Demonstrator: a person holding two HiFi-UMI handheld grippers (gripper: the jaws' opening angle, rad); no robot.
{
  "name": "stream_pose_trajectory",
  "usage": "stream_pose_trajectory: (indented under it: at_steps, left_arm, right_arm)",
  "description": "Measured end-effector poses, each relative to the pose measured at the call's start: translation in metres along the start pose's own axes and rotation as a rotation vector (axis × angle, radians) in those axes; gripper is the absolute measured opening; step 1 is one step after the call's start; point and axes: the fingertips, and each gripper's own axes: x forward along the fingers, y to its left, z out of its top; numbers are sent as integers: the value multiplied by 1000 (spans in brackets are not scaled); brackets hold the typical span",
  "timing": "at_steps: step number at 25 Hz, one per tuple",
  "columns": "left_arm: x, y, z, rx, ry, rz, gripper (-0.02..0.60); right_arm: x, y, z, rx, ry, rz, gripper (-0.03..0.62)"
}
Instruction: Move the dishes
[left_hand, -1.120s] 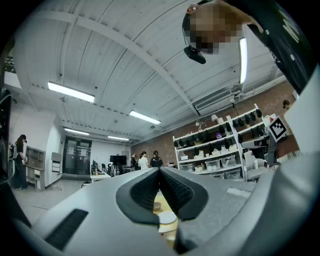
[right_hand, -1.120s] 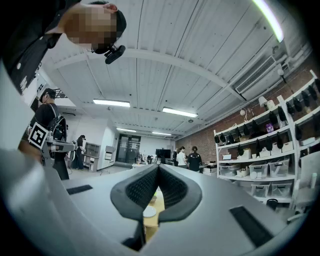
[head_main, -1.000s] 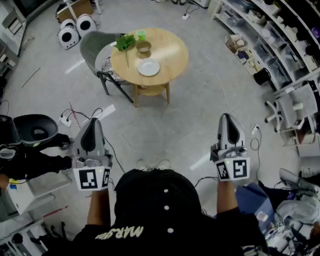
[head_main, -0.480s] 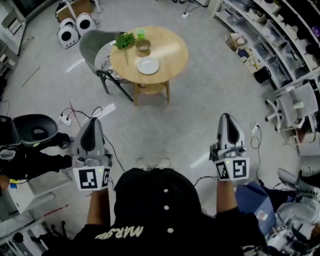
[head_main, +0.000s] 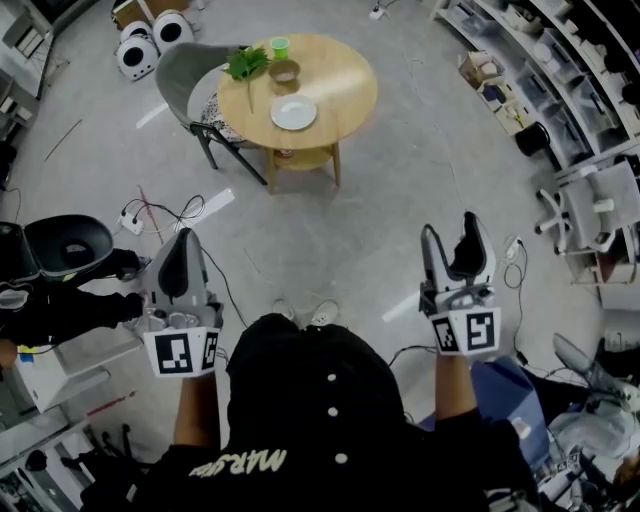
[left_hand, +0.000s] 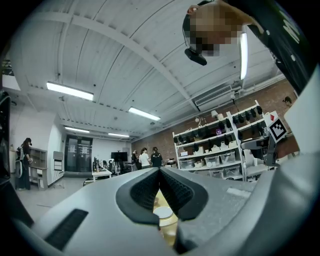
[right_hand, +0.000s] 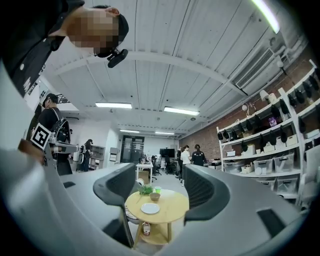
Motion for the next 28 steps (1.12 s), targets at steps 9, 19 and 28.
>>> stream_pose_trajectory:
  at_steps: [9, 19, 28]
  left_arm:
    - [-3, -26, -6, 1, 20, 7, 3]
    - [27, -32, -15, -11, 10, -5, 3]
    - [96, -19, -27, -17, -6, -20, 3]
  right_arm:
    - [-5, -12, -13, 8, 20, 42, 339]
    - [6, -29, -20, 0, 32, 26, 359]
    - [64, -56, -29, -12, 35, 13, 362]
